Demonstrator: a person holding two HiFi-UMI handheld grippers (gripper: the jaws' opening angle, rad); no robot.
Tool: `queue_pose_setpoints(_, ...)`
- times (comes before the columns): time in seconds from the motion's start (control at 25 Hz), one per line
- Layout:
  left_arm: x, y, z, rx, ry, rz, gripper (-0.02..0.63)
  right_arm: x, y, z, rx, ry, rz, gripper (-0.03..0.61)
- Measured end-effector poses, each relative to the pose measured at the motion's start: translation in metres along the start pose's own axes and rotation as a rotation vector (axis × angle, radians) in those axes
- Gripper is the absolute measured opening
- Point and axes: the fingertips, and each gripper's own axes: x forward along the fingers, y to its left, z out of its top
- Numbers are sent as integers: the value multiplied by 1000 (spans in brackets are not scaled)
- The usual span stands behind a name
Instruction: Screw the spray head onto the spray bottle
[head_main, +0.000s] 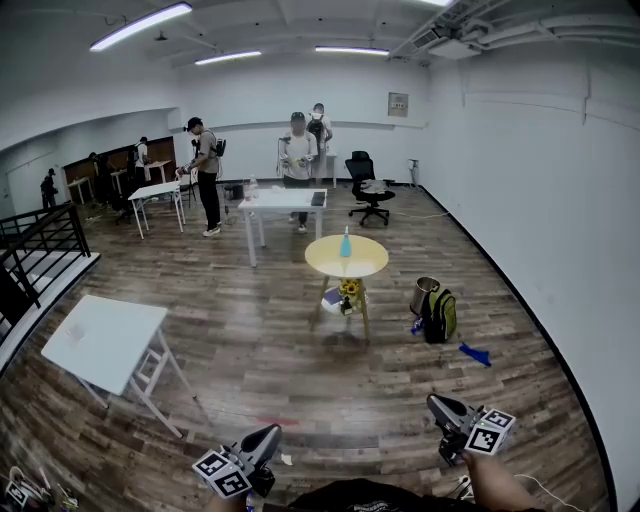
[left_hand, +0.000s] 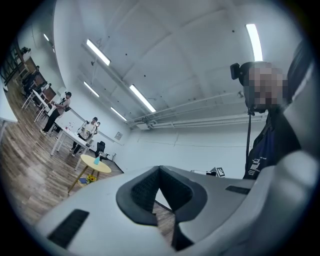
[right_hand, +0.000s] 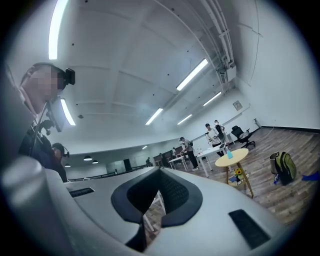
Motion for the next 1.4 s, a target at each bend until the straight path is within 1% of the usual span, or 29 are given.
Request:
queue_pose_setpoints(0.2, -20, 26, 11, 10, -3, 11, 6, 29, 10, -8, -21, -7, 4, 11)
queue_pose_setpoints(0.32, -38, 43, 24, 18, -2, 16, 6, 52, 21, -10, -66, -7, -11, 11)
queue_pose_setpoints(0.4, -49, 55, 32, 14, -4, 21, 6, 68, 28, -5, -109, -9, -23, 11)
queue_pose_setpoints(0.6, -76, 84, 36, 0, -6, 37, 6, 92, 46, 12, -231, -31, -78, 11)
queue_pose_setpoints(0.68, -78, 93, 34, -7, -2, 38, 6, 95, 48, 16, -257, -40, -104, 12)
queue_pose_setpoints(0.8, -69, 103, 33, -26, 26, 32, 6, 102, 42, 12, -268, -41, -141, 12)
queue_pose_setpoints(0.96, -41, 113, 35, -39, 57, 15, 6, 107, 28, 12, -280, -14, -160, 12)
queue_pose_setpoints(1.08, -1, 115, 31, -38, 76, 6, 6, 102, 0, 25, -285, -12, -161, 12)
queue_pose_setpoints(1.24, 73, 106, 24, -21, 91, -2, 6, 89, -56, 47, -270, -20, -144, 12)
queue_pose_setpoints(1.4, 154, 80, 11, -9, 79, 8, 6, 60, -125, 67, -259, 14, -121, 12)
